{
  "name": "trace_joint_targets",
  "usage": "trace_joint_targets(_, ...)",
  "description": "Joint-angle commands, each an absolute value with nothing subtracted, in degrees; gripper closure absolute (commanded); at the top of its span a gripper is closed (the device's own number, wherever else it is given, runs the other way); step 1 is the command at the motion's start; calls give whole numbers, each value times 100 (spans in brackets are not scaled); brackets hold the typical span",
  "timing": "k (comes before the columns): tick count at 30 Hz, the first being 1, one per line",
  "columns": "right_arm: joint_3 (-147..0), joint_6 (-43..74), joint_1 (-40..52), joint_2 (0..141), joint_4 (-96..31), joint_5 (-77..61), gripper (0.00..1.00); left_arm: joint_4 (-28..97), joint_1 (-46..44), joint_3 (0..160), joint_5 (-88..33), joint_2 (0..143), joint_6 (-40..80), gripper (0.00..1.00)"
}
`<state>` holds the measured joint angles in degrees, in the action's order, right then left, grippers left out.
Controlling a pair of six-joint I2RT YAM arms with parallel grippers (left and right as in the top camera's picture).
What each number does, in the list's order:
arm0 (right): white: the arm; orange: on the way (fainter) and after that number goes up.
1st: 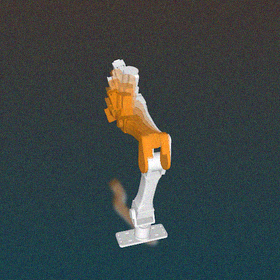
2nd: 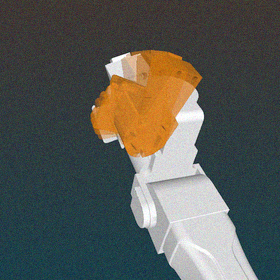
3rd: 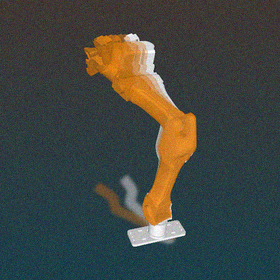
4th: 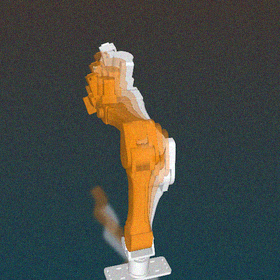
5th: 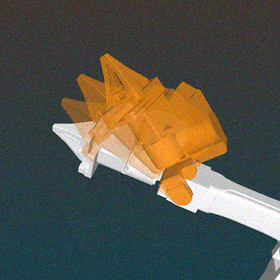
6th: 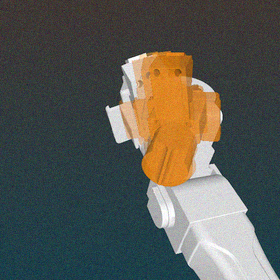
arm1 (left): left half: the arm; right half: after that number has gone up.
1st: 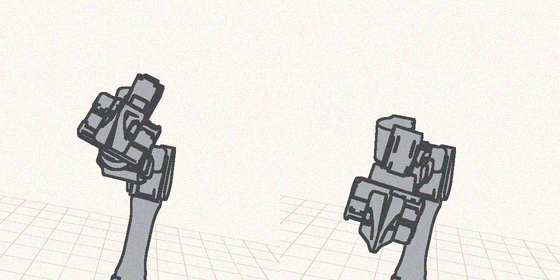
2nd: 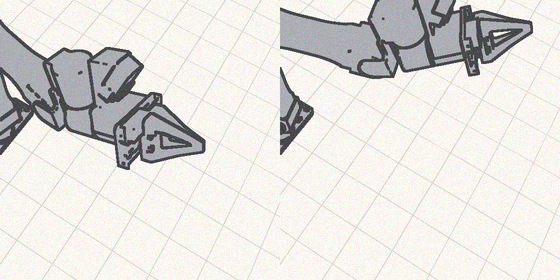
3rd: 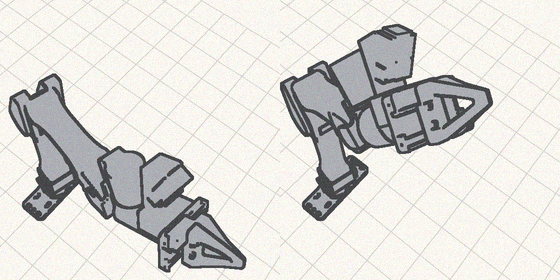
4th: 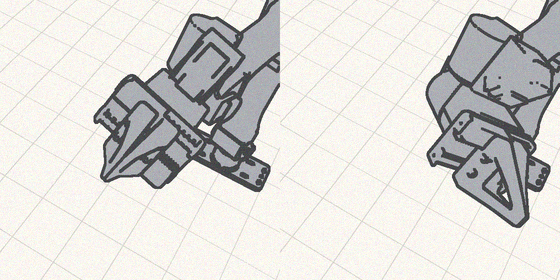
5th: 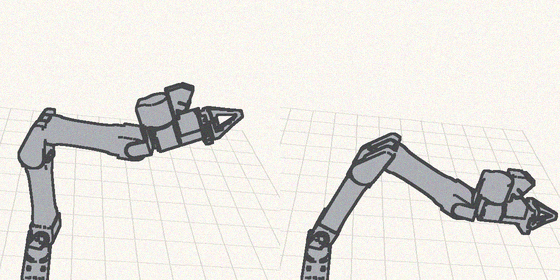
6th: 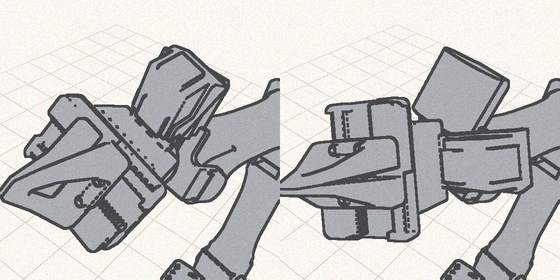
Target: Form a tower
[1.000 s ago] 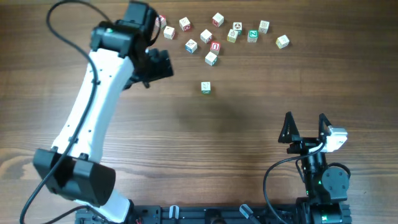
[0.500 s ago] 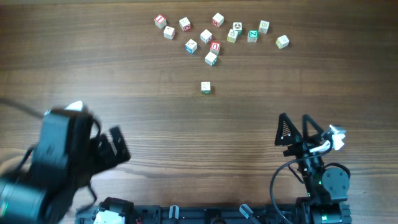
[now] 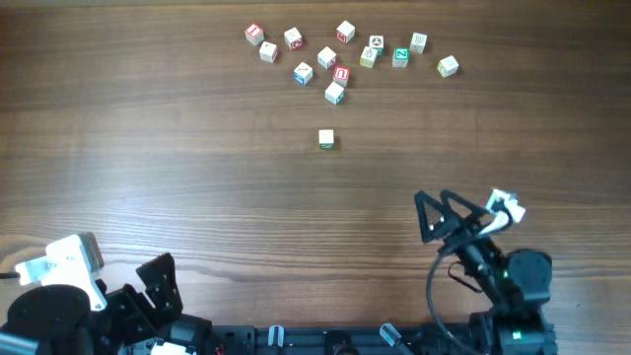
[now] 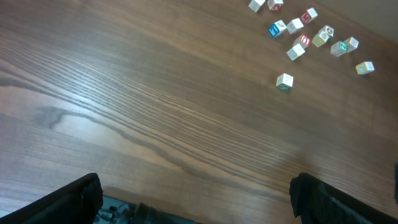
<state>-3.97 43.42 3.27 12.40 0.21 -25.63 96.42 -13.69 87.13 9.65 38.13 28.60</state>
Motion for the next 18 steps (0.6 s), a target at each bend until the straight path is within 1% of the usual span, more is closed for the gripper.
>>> trace_joint_targets(1, -1601, 3321, 340, 2978, -110, -2263, 0, 9649, -1347, 8685, 1057, 3804, 2893, 0)
trace_joint_targets(3, -2727, 2779, 342, 4434, -808, -2263, 1, 9649, -1347, 8685, 1057, 3804, 2893, 0)
trace_joint_targets(4, -3516, 2519, 342, 5345, -1426, -2180, 1, 9649, -1347, 8685, 1057, 3804, 2895, 0)
trace_joint_targets(7, -5301, 2071, 351, 7137, -2840, -2180, 1, 9649, -1350, 8685, 1057, 3804, 2893, 0)
trace_joint_targets(11, -6976, 2003, 443, 8285, -3861, -2178, 0, 9649, -1347, 8685, 1057, 3804, 2895, 0)
trace_joint_targets(14, -7140, 2591, 456, 8409, -3251, -2185, 0, 9649, -1347, 8685, 1057, 3804, 2895, 0)
trace_joint_targets(16, -7142, 2720, 578, 8569, -2718, -2167, 1, 9649, -1347, 8685, 1057, 3804, 2893, 0)
trace_joint_targets(17, -7175, 2884, 733, 8656, -2545, -1942, 1, 9649, -1350, 8685, 1057, 3804, 2893, 0)
trace_joint_targets(18, -7317, 3006, 1004, 8825, -2491, -1404, 0, 9649, -1347, 8685, 1057, 3804, 2895, 0)
